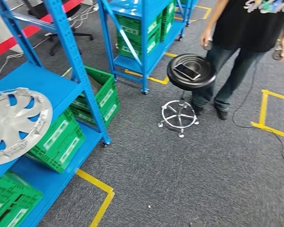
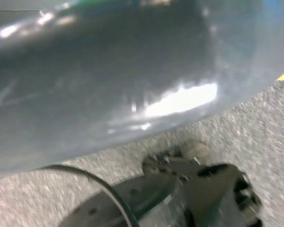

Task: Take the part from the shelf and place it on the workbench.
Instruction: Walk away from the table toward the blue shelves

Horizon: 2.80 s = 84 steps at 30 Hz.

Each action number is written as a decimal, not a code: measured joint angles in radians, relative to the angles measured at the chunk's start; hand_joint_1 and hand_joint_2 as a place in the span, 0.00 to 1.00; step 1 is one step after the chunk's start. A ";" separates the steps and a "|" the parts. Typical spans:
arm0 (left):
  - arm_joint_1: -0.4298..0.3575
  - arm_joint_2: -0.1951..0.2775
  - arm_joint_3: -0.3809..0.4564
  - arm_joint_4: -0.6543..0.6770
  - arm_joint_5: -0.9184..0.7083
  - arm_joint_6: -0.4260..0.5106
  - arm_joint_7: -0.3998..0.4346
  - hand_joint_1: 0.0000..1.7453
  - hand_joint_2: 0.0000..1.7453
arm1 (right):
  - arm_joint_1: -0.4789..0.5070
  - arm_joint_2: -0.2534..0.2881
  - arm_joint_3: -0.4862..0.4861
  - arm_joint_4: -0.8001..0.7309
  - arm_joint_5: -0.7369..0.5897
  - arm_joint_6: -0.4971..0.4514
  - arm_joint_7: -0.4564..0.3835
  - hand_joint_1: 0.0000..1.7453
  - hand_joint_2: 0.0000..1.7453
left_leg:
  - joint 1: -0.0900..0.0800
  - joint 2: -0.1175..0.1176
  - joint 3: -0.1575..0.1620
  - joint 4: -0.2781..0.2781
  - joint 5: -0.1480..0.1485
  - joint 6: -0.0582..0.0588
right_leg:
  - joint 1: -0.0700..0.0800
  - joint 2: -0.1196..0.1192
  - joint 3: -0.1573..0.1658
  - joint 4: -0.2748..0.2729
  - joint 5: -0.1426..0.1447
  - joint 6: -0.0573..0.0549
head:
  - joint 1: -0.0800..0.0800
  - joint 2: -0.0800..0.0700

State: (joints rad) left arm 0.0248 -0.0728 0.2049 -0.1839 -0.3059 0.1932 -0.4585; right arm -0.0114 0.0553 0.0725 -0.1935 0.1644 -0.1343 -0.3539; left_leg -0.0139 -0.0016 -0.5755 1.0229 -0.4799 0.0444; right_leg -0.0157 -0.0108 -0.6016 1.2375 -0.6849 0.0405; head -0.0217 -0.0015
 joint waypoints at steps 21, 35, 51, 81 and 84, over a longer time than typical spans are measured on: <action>0.004 0.009 0.002 0.000 -0.040 0.002 0.006 0.00 0.00 | 0.011 0.000 -0.035 0.002 -0.074 0.001 -0.031 0.00 0.00 | 0.010 0.047 -0.034 0.078 -0.009 -0.057 | -0.005 -0.073 0.080 -0.214 0.134 -0.029 | -0.013 0.000; -0.015 -0.003 -0.019 0.000 -0.091 -0.014 0.031 0.00 0.00 | 0.046 -0.001 -0.173 -0.004 -0.180 -0.027 -0.093 0.00 0.00 | 0.009 -0.070 0.015 -0.008 0.002 -0.011 | -0.006 0.026 -0.022 -0.066 0.116 0.008 | 0.000 0.000; -0.020 -0.003 -0.023 0.000 -0.066 -0.038 0.038 0.00 0.00 | 0.071 0.002 -0.232 -0.005 -0.184 -0.066 -0.055 0.00 0.00 | 0.013 0.033 -0.046 0.111 -0.017 -0.055 | -0.006 -0.069 0.076 -0.210 0.136 -0.035 | -0.012 0.000; -0.015 -0.008 0.004 0.000 -0.053 -0.035 0.040 0.00 0.00 | 0.069 0.017 -0.274 -0.019 -0.129 -0.051 -0.043 0.00 0.00 | 0.014 0.025 -0.067 0.148 -0.028 -0.054 | -0.003 -0.063 0.076 -0.210 0.139 -0.043 | -0.011 0.000; -0.019 -0.008 0.004 0.000 -0.059 -0.026 0.040 0.00 0.00 | 0.068 0.019 -0.274 -0.019 -0.125 -0.050 -0.043 0.00 0.00 | -0.003 0.079 -0.005 0.018 0.004 -0.032 | 0.003 -0.098 0.085 -0.213 0.126 -0.028 | -0.011 0.000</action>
State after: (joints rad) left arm 0.0057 -0.0806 0.2085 -0.1843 -0.3646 0.1670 -0.4186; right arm 0.0565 0.0747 -0.2019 -0.2129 0.0399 -0.1840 -0.3968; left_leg -0.0173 0.0776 -0.5800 1.0412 -0.4762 0.0127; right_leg -0.0124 -0.1092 -0.5164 1.0249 -0.5592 0.0123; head -0.0323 -0.0015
